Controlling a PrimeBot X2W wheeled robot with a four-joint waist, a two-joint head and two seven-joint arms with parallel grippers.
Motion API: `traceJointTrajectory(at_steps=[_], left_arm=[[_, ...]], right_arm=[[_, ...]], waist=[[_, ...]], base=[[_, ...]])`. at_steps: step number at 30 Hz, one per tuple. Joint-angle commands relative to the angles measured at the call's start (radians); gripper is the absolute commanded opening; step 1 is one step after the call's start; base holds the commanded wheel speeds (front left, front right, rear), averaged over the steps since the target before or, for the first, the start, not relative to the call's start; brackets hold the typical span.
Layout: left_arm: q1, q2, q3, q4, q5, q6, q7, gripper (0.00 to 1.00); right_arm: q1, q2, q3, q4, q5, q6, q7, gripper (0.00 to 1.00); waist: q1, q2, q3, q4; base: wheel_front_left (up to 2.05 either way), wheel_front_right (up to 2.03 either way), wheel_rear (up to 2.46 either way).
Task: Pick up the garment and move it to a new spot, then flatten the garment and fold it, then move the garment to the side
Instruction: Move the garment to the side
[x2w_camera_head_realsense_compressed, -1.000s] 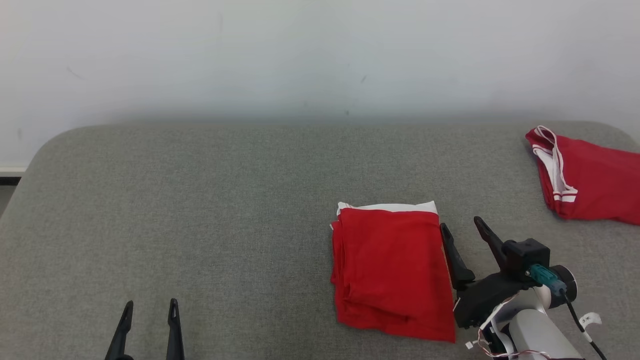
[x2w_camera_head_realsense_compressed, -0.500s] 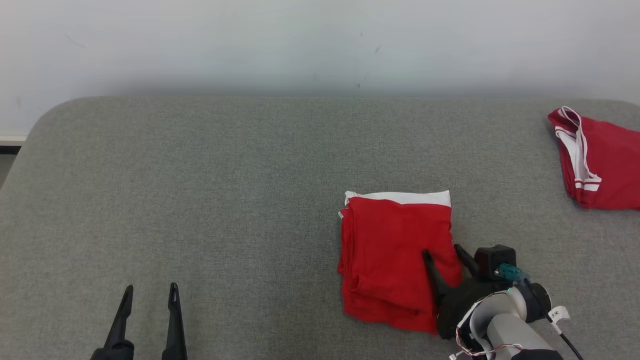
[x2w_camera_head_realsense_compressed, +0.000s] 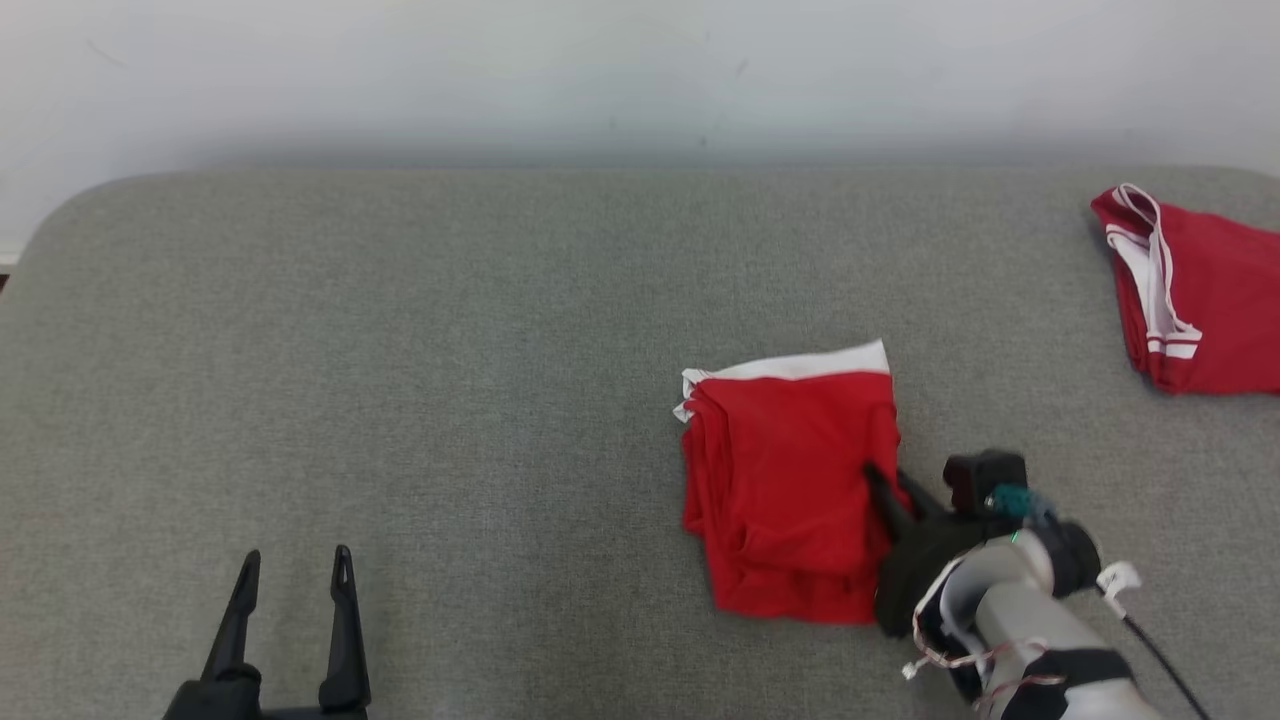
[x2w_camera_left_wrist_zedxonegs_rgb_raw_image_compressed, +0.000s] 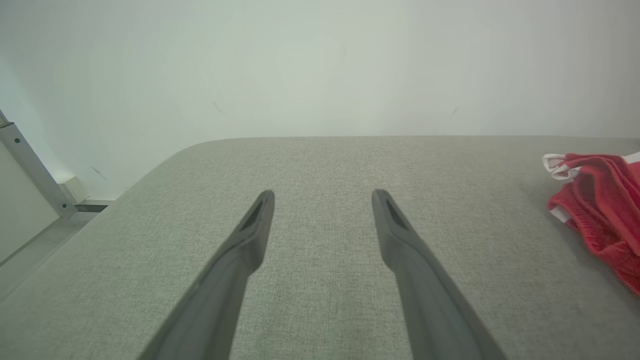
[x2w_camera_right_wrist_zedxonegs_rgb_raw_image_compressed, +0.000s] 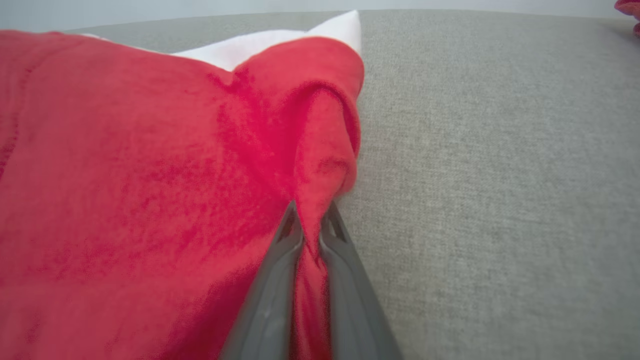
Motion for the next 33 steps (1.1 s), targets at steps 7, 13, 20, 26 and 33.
traceJointTrajectory(at_steps=[7,13,20,26,33], left_arm=[[-0.05,-0.001,0.001,-0.011,0.003,-0.011,-0.003,1.0],[-0.092,0.015,0.0,-0.009,0.007,-0.026,-0.003,1.0],[-0.135,0.049,-0.002,-0.019,0.008,-0.042,-0.003,1.0],[-0.173,0.075,-0.01,-0.052,0.003,-0.051,-0.003,1.0],[-0.194,0.103,-0.008,-0.11,0.005,-0.058,-0.003,1.0]], right_arm=[[-0.131,-0.105,0.082,-0.035,0.015,-0.004,0.008,0.0],[-0.233,-0.216,0.159,-0.078,0.038,-0.004,0.05,0.0],[-0.334,-0.344,0.23,-0.113,0.071,-0.004,0.089,0.0],[-0.426,-0.466,0.256,-0.141,0.117,-0.004,0.133,0.0],[-0.53,-0.618,0.277,-0.194,0.147,-0.004,0.176,0.0]], waist=[[-0.0001,-0.0001,0.087,-0.027],[-0.0001,-0.0001,0.144,-0.052],[-0.0001,-0.0001,0.207,-0.08],[-0.0001,-0.0001,0.295,-0.104],[-0.0001,-0.0001,0.404,-0.154]], base=[[0.0,0.0,0.0],[0.0,0.0,0.0],[0.0,0.0,0.0],[0.0,0.0,0.0],[0.0,0.0,0.0]])
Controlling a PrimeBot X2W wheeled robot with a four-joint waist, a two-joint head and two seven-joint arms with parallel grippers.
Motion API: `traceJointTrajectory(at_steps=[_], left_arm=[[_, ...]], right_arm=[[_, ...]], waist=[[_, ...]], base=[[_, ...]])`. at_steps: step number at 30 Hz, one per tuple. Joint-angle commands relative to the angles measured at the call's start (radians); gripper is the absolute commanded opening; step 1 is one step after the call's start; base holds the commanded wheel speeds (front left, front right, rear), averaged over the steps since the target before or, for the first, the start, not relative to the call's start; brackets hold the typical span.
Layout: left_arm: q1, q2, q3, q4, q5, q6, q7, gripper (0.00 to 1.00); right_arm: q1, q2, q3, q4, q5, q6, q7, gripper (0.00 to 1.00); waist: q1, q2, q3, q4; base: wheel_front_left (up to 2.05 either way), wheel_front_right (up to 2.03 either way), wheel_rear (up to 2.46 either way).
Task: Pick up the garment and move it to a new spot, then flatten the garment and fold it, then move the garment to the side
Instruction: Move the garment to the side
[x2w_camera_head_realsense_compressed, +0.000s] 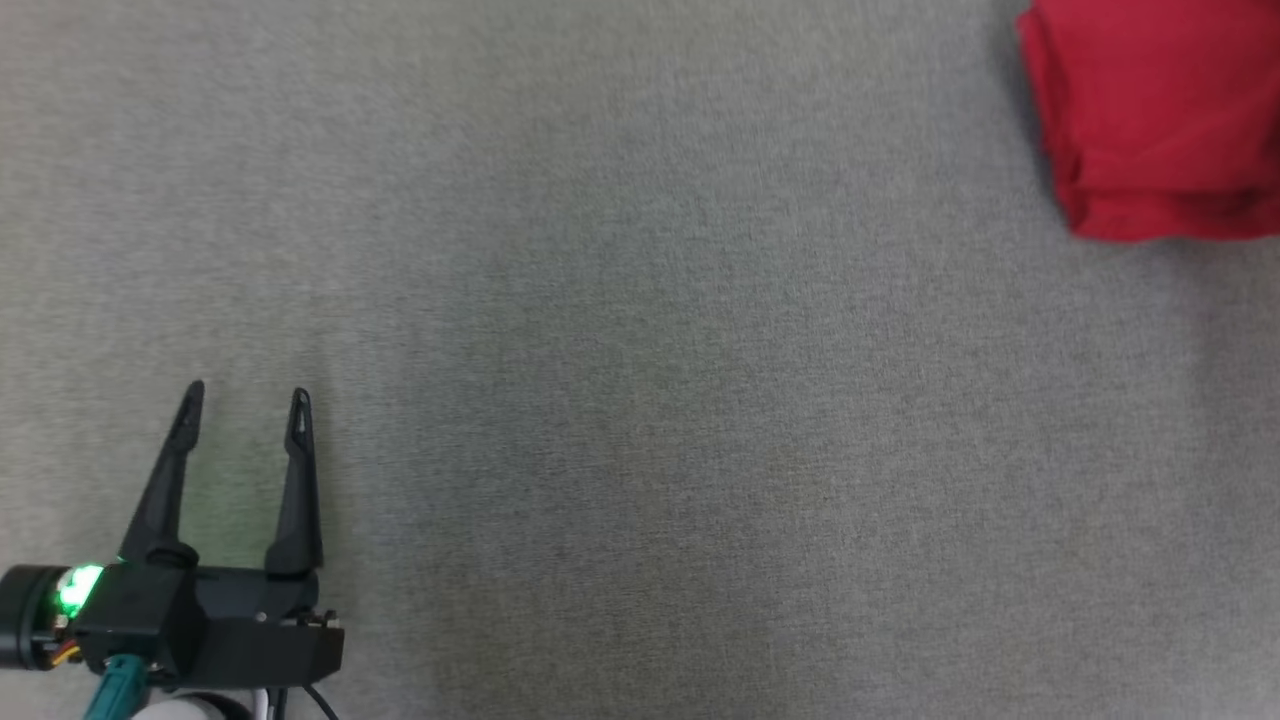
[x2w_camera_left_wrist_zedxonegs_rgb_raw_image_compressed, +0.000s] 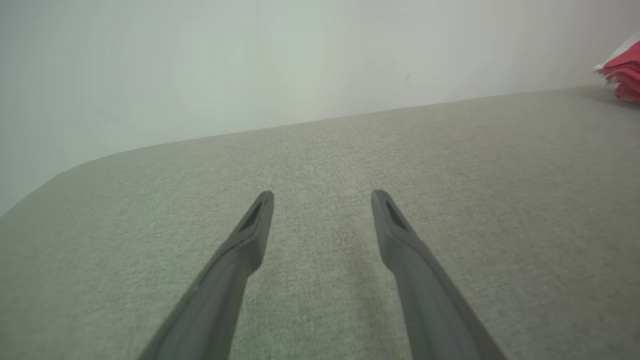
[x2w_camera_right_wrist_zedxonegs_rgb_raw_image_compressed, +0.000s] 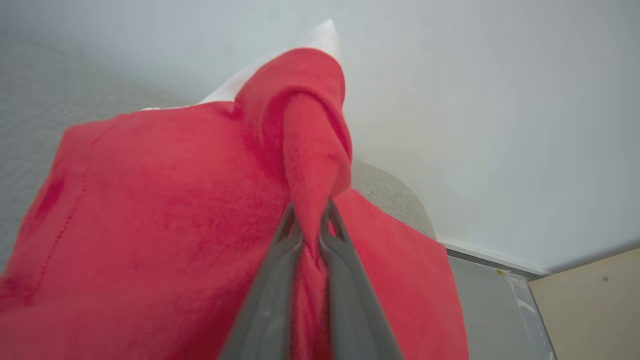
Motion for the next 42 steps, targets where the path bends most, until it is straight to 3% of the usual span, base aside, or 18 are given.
traceJointTrajectory(at_steps=[1,13,25,26,28,29,36,42], left_arm=[[-0.016,0.011,0.005,-0.018,0.0,-0.004,-0.003,1.0],[-0.034,0.03,0.001,-0.141,0.017,-0.003,-0.003,1.0],[-0.042,0.044,0.009,-0.201,0.02,0.009,-0.002,1.0],[-0.041,0.043,0.009,-0.202,0.02,0.009,-0.002,1.0],[-0.036,0.042,0.011,-0.201,0.02,0.011,-0.002,1.0],[-0.034,0.042,0.012,-0.199,0.02,0.013,-0.002,1.0],[-0.021,0.038,0.021,-0.175,0.013,0.025,-0.002,1.0],[0.012,0.017,0.02,-0.154,0.006,0.033,-0.003,1.0]], right_arm=[[-0.032,-0.026,-0.001,-0.014,0.013,-0.003,0.013,0.0],[-0.114,-0.164,-0.006,-0.062,0.0,-0.003,0.075,0.0],[-0.136,-0.198,-0.069,-0.042,-0.061,-0.003,0.08,0.0],[-0.135,-0.196,-0.073,-0.038,-0.075,-0.003,0.085,0.03],[-0.14,-0.19,-0.093,-0.018,-0.097,-0.003,0.103,0.47],[-0.141,-0.183,-0.102,-0.014,-0.109,-0.003,0.105,0.99],[-0.13,-0.113,-0.202,-0.009,-0.196,-0.003,0.033,1.0],[-0.092,-0.063,-0.256,-0.029,-0.197,-0.003,-0.037,1.0]], waist=[[-0.0002,-0.0002,0.089,-0.057],[-0.0002,-0.0002,0.187,-0.115],[-0.0002,-0.0002,0.241,-0.112],[-0.0002,-0.0002,0.243,-0.11],[-0.0002,-0.0002,0.244,-0.107],[-0.0002,-0.0002,0.243,-0.106],[-0.0002,-0.0002,0.186,-0.11],[-0.0002,-0.0002,0.092,-0.098]], base=[[0.0,0.0,0.0],[0.0,0.0,0.0],[0.0,0.0,0.0],[0.0,0.0,0.0],[0.0,0.0,0.0],[0.0,0.0,0.0],[0.0,0.0,0.0],[0.0,0.0,0.0]])
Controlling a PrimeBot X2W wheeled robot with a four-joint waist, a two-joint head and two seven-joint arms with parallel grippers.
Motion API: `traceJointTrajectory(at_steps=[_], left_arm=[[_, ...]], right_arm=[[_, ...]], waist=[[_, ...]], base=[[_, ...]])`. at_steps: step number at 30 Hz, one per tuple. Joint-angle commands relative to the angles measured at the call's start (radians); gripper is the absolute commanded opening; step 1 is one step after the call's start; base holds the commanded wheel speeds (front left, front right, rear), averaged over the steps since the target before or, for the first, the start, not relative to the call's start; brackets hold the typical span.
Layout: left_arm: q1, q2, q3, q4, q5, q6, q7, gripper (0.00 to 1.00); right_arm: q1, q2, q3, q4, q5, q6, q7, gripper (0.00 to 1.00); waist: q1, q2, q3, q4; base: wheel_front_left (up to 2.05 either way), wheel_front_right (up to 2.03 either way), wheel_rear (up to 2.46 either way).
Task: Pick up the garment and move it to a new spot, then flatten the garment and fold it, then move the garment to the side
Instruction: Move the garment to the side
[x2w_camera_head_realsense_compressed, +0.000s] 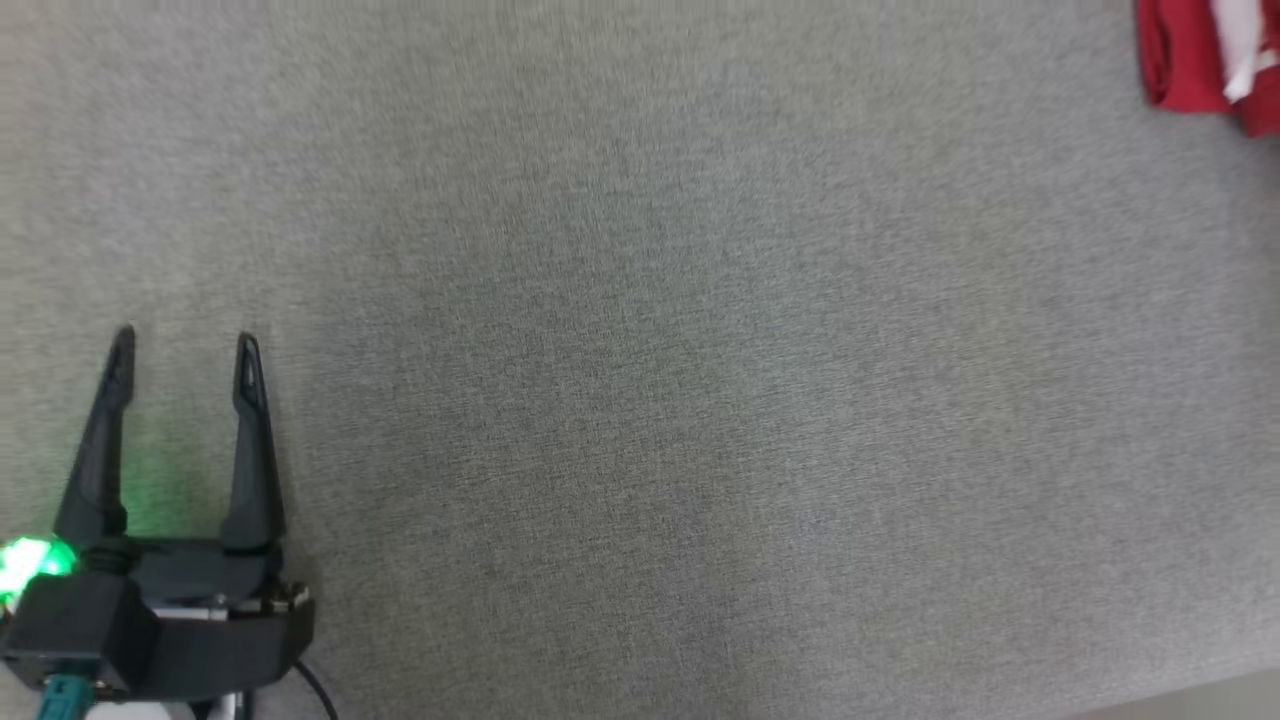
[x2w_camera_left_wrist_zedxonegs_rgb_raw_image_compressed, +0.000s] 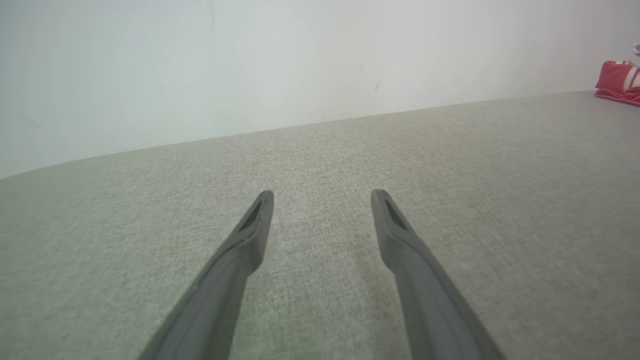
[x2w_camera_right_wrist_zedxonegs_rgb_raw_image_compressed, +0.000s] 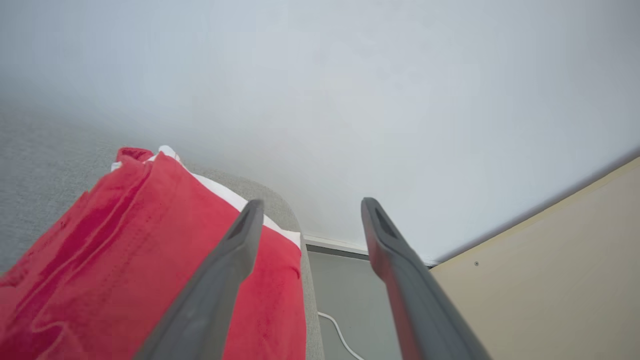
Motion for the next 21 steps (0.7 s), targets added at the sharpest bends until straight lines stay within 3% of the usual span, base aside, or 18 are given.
traceJointTrajectory(at_steps=[1,9,21], left_arm=[[0.024,-0.008,0.002,0.011,-0.003,0.006,-0.003,1.0],[0.085,-0.041,0.019,0.059,-0.031,0.011,-0.003,1.0],[0.204,-0.08,0.039,0.118,-0.034,0.023,-0.003,1.0]], right_arm=[[0.024,0.019,-0.008,-0.008,0.011,-0.003,-0.017,1.0],[0.101,0.097,-0.034,-0.042,0.074,-0.003,-0.101,1.0],[0.344,0.301,-0.107,-0.128,0.042,-0.003,-0.173,1.0]], waist=[[-0.0001,-0.0001,-0.071,0.012],[-0.0001,-0.0001,-0.215,0.036],[-0.0001,-0.0001,-0.425,0.073]], base=[[0.0,0.0,0.0],[0.0,0.0,0.0],[0.0,0.0,0.0]])
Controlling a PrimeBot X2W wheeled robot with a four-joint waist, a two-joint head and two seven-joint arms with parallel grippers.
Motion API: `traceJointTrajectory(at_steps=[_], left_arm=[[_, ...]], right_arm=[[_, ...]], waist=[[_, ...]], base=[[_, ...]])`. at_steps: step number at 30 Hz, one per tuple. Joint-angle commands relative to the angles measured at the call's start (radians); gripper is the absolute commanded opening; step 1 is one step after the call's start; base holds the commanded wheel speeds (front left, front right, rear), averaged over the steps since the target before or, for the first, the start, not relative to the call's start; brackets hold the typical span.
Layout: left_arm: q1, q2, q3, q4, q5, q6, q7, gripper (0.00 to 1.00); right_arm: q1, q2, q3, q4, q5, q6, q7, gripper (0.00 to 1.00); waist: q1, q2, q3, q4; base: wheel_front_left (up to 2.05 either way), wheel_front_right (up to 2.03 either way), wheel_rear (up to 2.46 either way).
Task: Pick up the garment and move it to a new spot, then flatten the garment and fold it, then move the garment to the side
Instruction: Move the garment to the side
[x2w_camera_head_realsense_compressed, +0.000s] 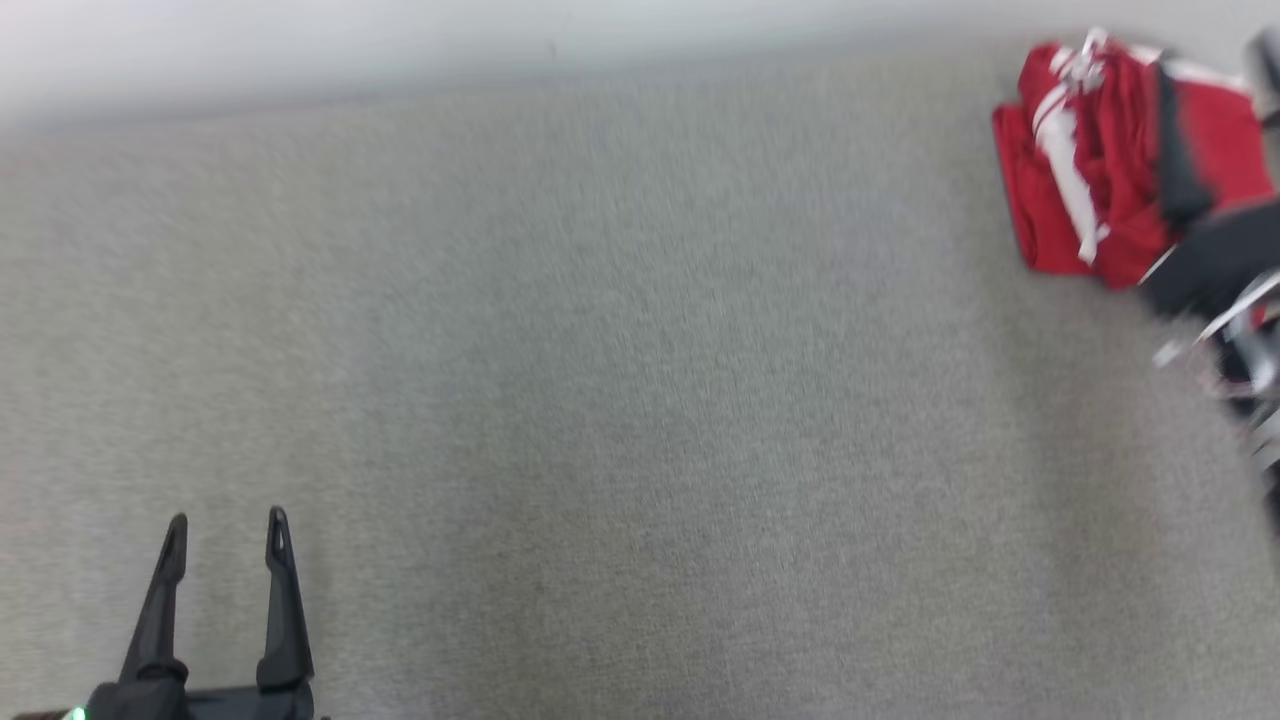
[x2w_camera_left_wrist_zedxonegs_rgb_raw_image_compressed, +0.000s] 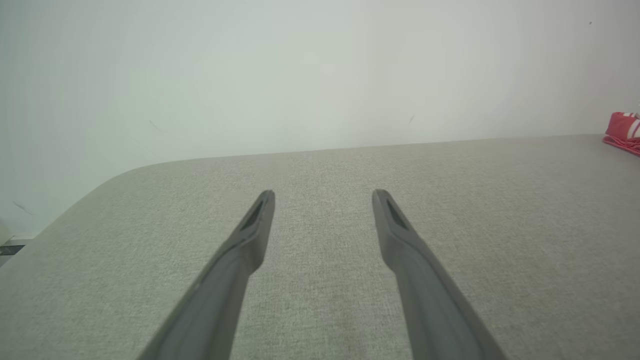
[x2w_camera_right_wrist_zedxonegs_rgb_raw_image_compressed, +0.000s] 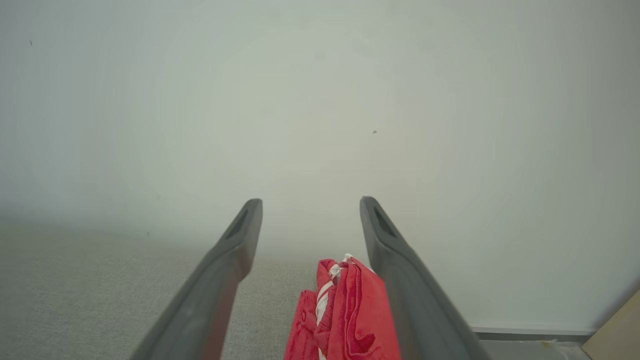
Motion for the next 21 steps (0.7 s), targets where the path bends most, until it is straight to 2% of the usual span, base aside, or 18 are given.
traceJointTrajectory(at_steps=[1,14,21], left_arm=[[0.021,-0.005,0.005,0.006,-0.004,0.002,-0.003,1.0],[0.069,-0.023,0.004,0.027,0.0,0.004,-0.003,1.0],[0.072,-0.03,-0.008,0.046,-0.003,-0.001,-0.003,1.0]], right_arm=[[0.045,0.026,-0.016,-0.016,-0.003,-0.003,-0.006,1.0],[0.354,0.185,-0.096,-0.2,-0.042,-0.003,-0.009,1.0],[0.517,0.269,-0.158,-0.284,-0.011,-0.003,-0.008,1.0]], waist=[[0.0002,0.0,-0.099,0.032],[0.0002,0.0,-0.186,0.041],[0.0002,0.0,-0.207,0.047]], base=[[0.0,0.0,0.0],[0.0,0.0,0.0],[0.0,0.0,0.0]])
